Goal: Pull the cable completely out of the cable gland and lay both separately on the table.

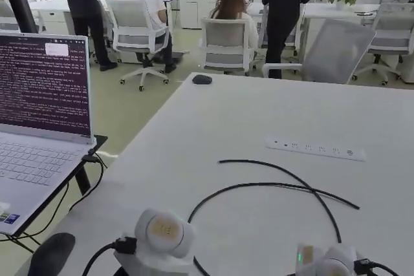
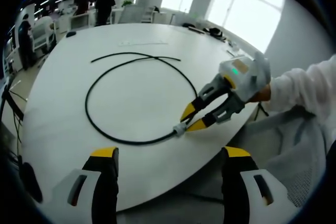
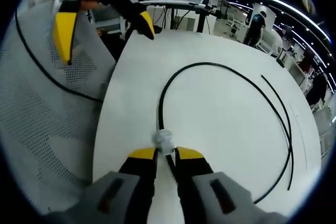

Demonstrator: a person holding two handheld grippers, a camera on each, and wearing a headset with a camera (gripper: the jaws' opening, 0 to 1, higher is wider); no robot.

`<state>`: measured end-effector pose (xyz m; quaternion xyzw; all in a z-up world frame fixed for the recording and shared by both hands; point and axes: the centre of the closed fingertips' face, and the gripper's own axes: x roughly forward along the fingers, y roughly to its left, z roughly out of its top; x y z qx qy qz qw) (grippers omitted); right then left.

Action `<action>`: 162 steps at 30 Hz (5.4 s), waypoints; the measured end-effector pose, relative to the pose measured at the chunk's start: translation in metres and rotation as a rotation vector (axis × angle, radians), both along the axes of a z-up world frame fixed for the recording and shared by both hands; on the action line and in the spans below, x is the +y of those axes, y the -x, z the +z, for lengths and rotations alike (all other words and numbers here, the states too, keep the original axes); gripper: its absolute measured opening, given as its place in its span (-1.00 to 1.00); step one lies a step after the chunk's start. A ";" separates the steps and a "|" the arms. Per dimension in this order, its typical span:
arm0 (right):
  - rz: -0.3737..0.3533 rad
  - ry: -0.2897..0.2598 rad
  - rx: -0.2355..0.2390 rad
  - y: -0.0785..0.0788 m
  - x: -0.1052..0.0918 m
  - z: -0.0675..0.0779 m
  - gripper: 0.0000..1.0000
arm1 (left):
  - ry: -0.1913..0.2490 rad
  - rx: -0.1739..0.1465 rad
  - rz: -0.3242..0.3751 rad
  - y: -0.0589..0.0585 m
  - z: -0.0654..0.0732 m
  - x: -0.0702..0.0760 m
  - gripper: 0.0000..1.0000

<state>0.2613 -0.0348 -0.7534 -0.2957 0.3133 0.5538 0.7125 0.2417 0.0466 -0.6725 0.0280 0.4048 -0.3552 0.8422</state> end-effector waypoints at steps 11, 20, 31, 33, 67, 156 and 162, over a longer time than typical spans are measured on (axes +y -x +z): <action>-0.085 -0.058 0.035 -0.003 -0.003 0.016 -1.00 | 0.008 -0.002 -0.002 0.000 0.001 -0.001 0.59; 0.021 0.008 0.006 0.009 0.002 0.004 -0.51 | 0.034 0.045 -0.029 0.007 -0.005 -0.009 0.57; 0.103 0.004 0.041 0.001 0.013 -0.010 -0.66 | 0.075 0.072 -0.053 0.011 -0.005 -0.017 0.52; 0.118 0.004 0.038 0.002 0.011 -0.010 -0.74 | 0.096 0.081 -0.044 0.011 -0.003 -0.018 0.50; 0.023 -0.094 -0.336 0.007 -0.030 0.160 -0.78 | 0.200 -0.445 -0.325 -0.015 0.136 -0.050 0.09; -0.076 -0.896 0.789 0.082 0.003 0.287 -0.76 | 0.635 -0.532 -0.739 0.052 0.217 -0.087 -0.71; -0.075 -0.921 0.785 0.080 0.003 0.290 -0.76 | 0.641 -0.542 -0.742 0.052 0.218 -0.086 -0.71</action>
